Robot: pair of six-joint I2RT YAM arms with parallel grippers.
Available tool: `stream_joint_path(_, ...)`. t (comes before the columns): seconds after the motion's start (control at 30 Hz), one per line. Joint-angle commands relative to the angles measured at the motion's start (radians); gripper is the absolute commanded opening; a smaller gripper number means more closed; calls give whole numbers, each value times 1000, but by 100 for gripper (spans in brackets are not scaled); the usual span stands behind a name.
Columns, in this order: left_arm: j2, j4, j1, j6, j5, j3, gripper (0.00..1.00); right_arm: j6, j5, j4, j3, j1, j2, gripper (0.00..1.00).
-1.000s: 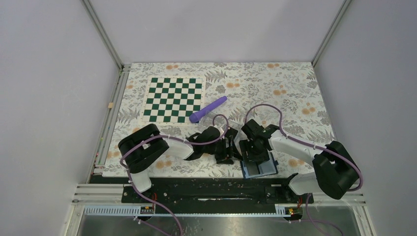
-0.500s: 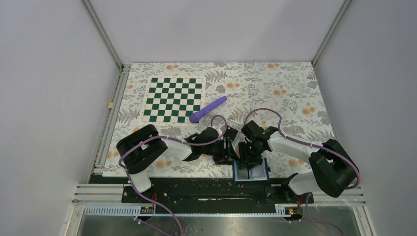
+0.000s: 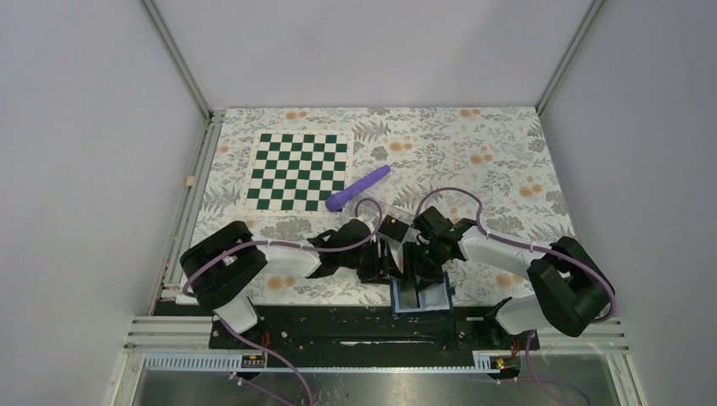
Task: Put the credit cards into the card holder
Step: Insert the credit card into the card holder, then close the card holder at the center of the board.
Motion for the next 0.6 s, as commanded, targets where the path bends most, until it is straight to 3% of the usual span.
stream_joint_path(0.0,-98,-145,-10,75,-82,11,58,18,-14,122,20,9,-5,61)
stream_joint_path(0.1,-125,-205,-10,82,-116,-5,64,-3,38,57,45,9,-51,69)
stream_joint_path(0.23,-99,-75,-11,15,-66,-66,66,-16,109,-29,68,9,-118,76)
stream_joint_path(0.57,56,65,-12,-51,5,-54,66,27,211,-174,-7,-124,-265,77)
